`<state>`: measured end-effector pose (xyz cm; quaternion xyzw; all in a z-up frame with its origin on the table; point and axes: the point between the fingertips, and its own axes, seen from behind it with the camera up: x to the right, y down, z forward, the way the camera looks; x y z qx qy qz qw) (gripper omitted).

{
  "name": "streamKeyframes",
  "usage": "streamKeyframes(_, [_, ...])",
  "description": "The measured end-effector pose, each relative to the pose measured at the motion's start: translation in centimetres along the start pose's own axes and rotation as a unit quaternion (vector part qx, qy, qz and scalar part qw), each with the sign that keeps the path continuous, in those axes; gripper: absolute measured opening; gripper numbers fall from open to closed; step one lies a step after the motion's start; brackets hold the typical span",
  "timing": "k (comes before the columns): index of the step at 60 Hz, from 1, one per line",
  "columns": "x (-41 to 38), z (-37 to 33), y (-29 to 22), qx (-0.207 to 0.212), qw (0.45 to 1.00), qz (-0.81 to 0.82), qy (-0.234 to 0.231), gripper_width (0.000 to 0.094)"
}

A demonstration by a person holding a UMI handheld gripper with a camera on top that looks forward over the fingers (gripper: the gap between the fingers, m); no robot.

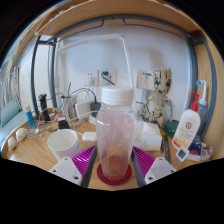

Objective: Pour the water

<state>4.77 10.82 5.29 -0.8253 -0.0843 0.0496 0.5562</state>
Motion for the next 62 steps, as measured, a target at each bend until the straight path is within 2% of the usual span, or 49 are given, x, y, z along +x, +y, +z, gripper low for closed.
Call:
streamKeyframes(6, [-0.2,-1.6,1.8,-0.026,1.0,0.008,0.0,0.0806])
streamKeyframes(9, [-0.2,-3.0,2.8,-0.038,0.999,0.002,0.006,0.084])
streamKeyframes(16, [-1.1,-7.5,4.6,-0.069,0.997,0.006,0.016,0.0834])
streamKeyframes(24, [-2.9,-13.1,4.2,-0.092,0.995,0.027,0.021,0.0832])
streamKeyframes(39, [-3.0,-19.8,0.2,-0.087,0.995,0.027,0.041,0.0843])
streamKeyframes(62, [-0.7,-22.7,-2.9,-0.06,0.997,0.042,0.011,0.0839])
